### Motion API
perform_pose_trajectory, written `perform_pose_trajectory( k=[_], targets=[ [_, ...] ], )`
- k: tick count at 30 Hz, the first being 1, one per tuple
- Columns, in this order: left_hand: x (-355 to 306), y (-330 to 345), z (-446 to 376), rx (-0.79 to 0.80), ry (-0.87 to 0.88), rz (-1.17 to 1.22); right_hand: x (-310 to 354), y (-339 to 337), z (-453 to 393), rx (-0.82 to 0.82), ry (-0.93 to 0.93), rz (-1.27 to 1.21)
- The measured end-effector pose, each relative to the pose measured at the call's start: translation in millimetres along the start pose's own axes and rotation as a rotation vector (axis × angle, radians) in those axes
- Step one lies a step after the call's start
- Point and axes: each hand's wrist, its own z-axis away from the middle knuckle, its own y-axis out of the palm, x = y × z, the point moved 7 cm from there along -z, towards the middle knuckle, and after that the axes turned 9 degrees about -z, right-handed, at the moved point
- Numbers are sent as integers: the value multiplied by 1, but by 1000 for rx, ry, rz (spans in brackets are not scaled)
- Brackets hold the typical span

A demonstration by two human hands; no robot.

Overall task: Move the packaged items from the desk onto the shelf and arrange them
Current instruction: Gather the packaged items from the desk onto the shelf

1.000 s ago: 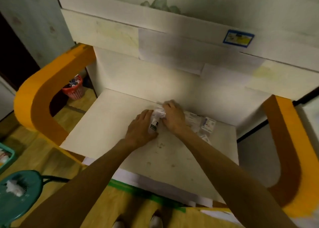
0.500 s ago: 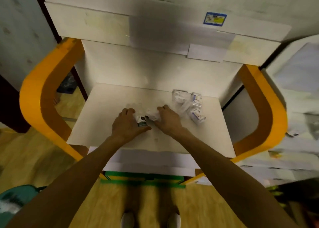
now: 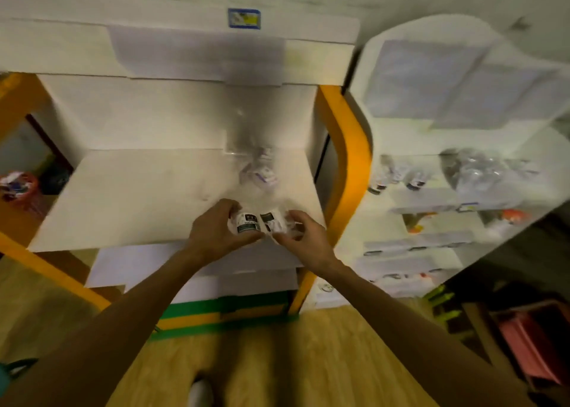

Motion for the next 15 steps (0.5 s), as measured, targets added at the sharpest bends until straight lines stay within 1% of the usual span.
perform_pose_trajectory(
  k=[2, 4, 5, 7, 10, 12, 15],
  targets=[
    [-62, 30, 11, 57, 135, -63, -30, -53, 33, 5, 18, 15],
    [-113, 53, 24, 120, 271, -163, -58, -94, 61, -34, 21, 17],
    [-133, 63, 30, 141, 319, -205, -73, -110, 75, -65, 27, 16],
    [-171, 85, 43, 185, 388, -211, -104, -145, 103, -121, 78, -2],
    [-241, 123, 58, 240, 456, -173, -135, -216, 134, -194, 126, 25],
    [-279, 140, 56, 245, 455, -156, -144, -259, 140, -243, 140, 30],
    [-314, 161, 50, 261, 426, -154, -159, -299, 146, -311, 131, 17]
  ],
)
